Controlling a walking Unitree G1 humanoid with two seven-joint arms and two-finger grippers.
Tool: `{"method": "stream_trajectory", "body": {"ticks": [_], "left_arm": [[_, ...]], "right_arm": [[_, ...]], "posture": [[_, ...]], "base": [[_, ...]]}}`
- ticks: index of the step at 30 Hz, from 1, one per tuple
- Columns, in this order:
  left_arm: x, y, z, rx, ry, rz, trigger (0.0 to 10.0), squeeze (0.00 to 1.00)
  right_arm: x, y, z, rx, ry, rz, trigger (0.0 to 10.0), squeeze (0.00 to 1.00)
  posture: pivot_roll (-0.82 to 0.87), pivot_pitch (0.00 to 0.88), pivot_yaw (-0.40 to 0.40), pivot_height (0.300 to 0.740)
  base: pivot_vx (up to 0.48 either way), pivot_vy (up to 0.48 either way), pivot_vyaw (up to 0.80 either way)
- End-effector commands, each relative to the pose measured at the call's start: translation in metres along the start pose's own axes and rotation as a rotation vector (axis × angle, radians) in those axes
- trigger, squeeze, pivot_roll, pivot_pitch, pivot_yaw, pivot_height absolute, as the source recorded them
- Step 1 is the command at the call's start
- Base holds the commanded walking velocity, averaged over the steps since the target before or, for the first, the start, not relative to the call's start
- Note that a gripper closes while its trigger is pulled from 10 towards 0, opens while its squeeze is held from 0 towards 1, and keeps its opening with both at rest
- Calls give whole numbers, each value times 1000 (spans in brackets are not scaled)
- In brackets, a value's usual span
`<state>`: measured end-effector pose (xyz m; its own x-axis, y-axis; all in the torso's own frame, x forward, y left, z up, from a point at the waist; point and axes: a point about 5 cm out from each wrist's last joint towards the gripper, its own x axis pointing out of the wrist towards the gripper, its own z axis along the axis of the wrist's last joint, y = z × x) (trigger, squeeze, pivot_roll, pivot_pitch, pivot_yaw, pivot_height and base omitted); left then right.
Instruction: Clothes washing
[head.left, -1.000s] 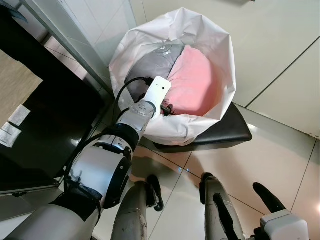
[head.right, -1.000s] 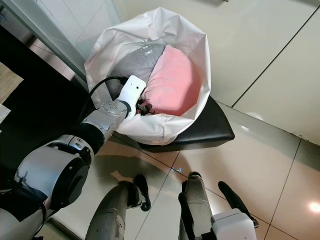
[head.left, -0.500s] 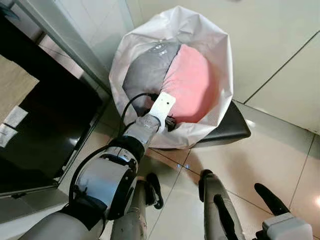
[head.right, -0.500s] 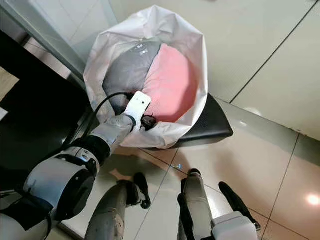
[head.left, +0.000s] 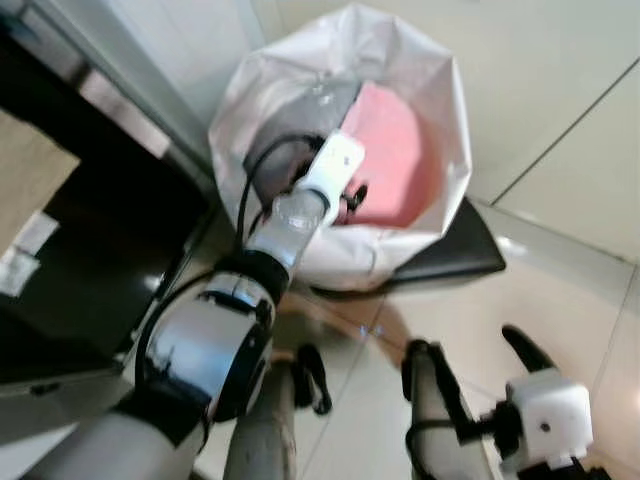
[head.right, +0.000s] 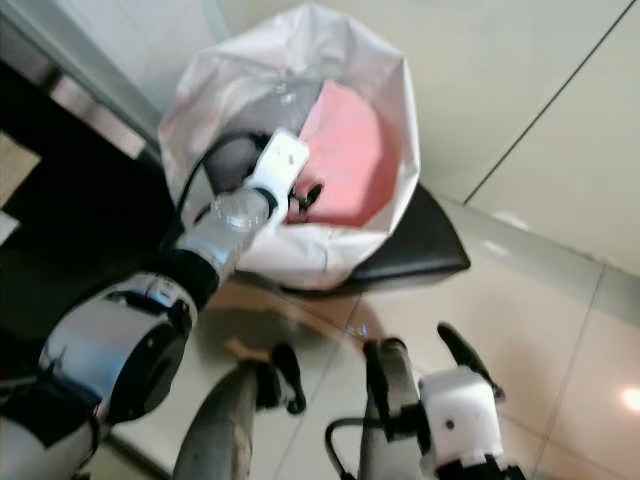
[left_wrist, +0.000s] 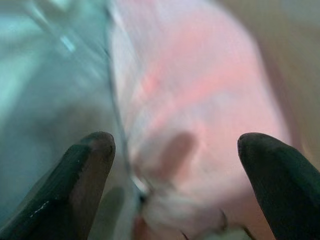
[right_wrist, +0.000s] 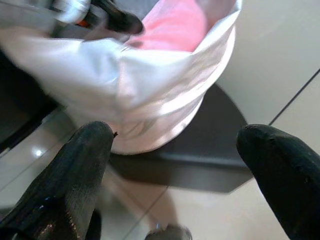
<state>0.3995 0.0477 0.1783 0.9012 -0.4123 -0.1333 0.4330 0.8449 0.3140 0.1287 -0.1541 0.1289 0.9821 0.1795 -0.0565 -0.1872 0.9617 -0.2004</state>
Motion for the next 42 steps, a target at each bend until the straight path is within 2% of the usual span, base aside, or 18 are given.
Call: {"method": "stream_trajectory", "body": {"ticks": [1, 2, 3, 6, 7, 9, 11, 12, 13, 14, 15, 18, 19, 24, 29, 38, 41, 42], "left_arm": [[-5, 9, -8, -37, -42, -1, 10000, 0], [-8, 14, -4, -59, -88, 4, 10000, 0], [-10, 18, -2, -84, -129, 12, 10000, 0], [-20, 27, -1, -94, -219, 28, 10000, 0], [-20, 27, -1, -94, -219, 28, 10000, 0], [-36, 41, -5, -152, -273, 90, 10000, 0], [-56, 52, -9, -190, -319, 146, 10000, 0], [-64, 55, -11, -180, -335, 169, 10000, 0], [-64, 55, -11, -180, -335, 169, 10000, 0], [-80, 51, -22, -200, -330, 198, 10000, 0], [-83, 49, -25, -204, -325, 202, 10000, 0], [-86, 29, -35, -211, -298, 181, 10000, 0], [-86, 29, -35, -211, -298, 181, 10000, 0], [-85, 3, -28, -136, -307, 90, 10000, 0], [-90, -3, -27, -138, -275, 54, 10000, 0], [-86, -6, -23, -103, -260, 8, 10000, 0], [-86, -7, -37, -99, -202, 1, 10000, 0], [-88, -6, -48, -103, -166, 5, 10000, 0]], "right_arm": [[11, -4, -16, 27, 45, -9, 10000, 0], [19, -7, -17, 29, 28, -14, 10000, 0], [30, -10, -20, 32, 17, -20, 10000, 0], [59, -20, -24, 52, -12, -59, 10000, 0], [59, -20, -24, 52, -12, -59, 10000, 0], [86, -24, -18, 50, -69, -58, 10000, 0], [110, -27, -12, 43, -113, -66, 10000, 0], [119, -28, -10, 49, -126, -67, 10000, 0], [119, -28, -10, 49, -126, -67, 10000, 0], [135, -28, -7, 47, -138, -78, 10000, 0], [140, -29, -6, 44, -137, -81, 10000, 0], [149, -26, 3, 112, -205, -38, 10000, 0], [149, -26, 3, 112, -205, -38, 10000, 0], [160, -28, 4, 125, -210, -67, 10000, 0], [163, -32, 1, 127, -225, -85, 10000, 0], [161, -35, -1, 124, -243, -117, 10000, 0], [162, -33, 0, 115, -254, -104, 10000, 0], [162, -32, 0, 111, -254, -92, 10000, 0]], "posture": [[-408, 196, 191, 687], [-408, 196, 191, 687], [-376, 141, 187, 687], [-324, 74, 172, 687], [-324, 74, 172, 687], [-262, 12, 145, 687], [-228, 0, 127, 687], [-187, 0, 101, 687], [-187, 0, 101, 687], [-157, 0, 83, 687], [-147, 0, 74, 687], [-127, 0, 58, 697], [-127, 0, 58, 697], [-129, 0, 62, 722], [-148, 0, 78, 740], [-174, 0, 107, 740], [-179, 0, 106, 740], [-179, 0, 98, 740]], "base": [[0, 0, 0], [0, 0, 0], [0, 0, 0], [0, 0, 0], [0, 0, 0], [0, 0, 0], [0, 0, 0], [0, 0, 0], [0, 0, 0], [0, 0, 0], [0, 0, 0], [0, 0, 0], [0, 0, 0], [0, 0, 0], [0, 0, 0], [0, 0, 0], [0, 0, 0], [0, 0, 0]]}}
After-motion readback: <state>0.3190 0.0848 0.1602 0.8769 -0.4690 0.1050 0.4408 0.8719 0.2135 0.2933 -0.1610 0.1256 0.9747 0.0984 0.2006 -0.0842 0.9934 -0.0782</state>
